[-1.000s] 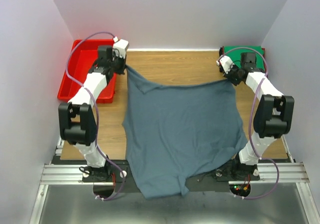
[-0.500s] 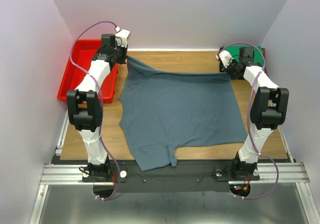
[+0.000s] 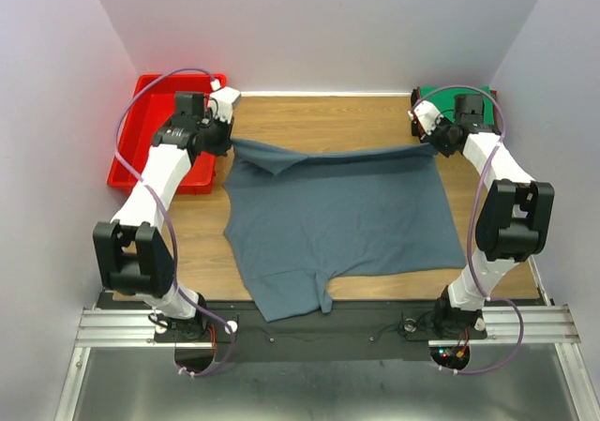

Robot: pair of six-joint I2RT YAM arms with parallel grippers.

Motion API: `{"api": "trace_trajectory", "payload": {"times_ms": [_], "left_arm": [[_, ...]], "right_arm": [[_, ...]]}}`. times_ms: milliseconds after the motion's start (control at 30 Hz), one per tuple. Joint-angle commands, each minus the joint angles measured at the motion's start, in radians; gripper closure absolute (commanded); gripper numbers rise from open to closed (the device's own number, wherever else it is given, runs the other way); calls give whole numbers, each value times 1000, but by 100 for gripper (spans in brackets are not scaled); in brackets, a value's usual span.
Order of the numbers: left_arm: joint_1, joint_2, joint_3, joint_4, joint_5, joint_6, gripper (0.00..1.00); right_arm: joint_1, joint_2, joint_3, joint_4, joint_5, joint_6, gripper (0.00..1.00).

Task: Fold and stack the t-shirts
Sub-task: Fold the tshirt

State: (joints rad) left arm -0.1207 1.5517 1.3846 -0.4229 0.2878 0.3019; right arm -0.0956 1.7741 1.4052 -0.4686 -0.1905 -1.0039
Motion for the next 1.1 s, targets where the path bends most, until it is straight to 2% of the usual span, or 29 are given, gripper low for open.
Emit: {"api": "trace_trajectory", "payload": {"times_ms": [0,200,433,700,733,867,900,967,1000,1067], "left_arm": [[-19,-71,-81,-82,28,-49,100],[-46,-154,-186,-166,71,-95,100],[-62,-254,-268,-221,99,-50,100],[-94,-176,-236,-278,123,12,100],[-96,-165,-233,-284,132,32,100],[-109,-114,-214,-329,145,85,81],[-109,-104,-207,-344,149,103,68],[-109,-82,-185,-382,148,134,63],[-108,-81,-182,-384,143,134,56],[-103,-97,-177,-375,133,128,53]], "right_arm": [[-13,-27,-20,-15,28,-42,99],[-26,-15,-32,-25,31,-68,100],[-35,-47,-81,-64,14,-139,99],[-35,-53,-156,-82,29,-185,98],[-35,-53,-164,-84,36,-197,96],[-36,-54,-193,-90,71,-206,73],[-36,-57,-189,-100,71,-203,60],[-36,-71,-173,-128,54,-190,48],[-36,-76,-141,-163,45,-184,37],[-36,-77,-86,-247,-4,-145,35]]}}
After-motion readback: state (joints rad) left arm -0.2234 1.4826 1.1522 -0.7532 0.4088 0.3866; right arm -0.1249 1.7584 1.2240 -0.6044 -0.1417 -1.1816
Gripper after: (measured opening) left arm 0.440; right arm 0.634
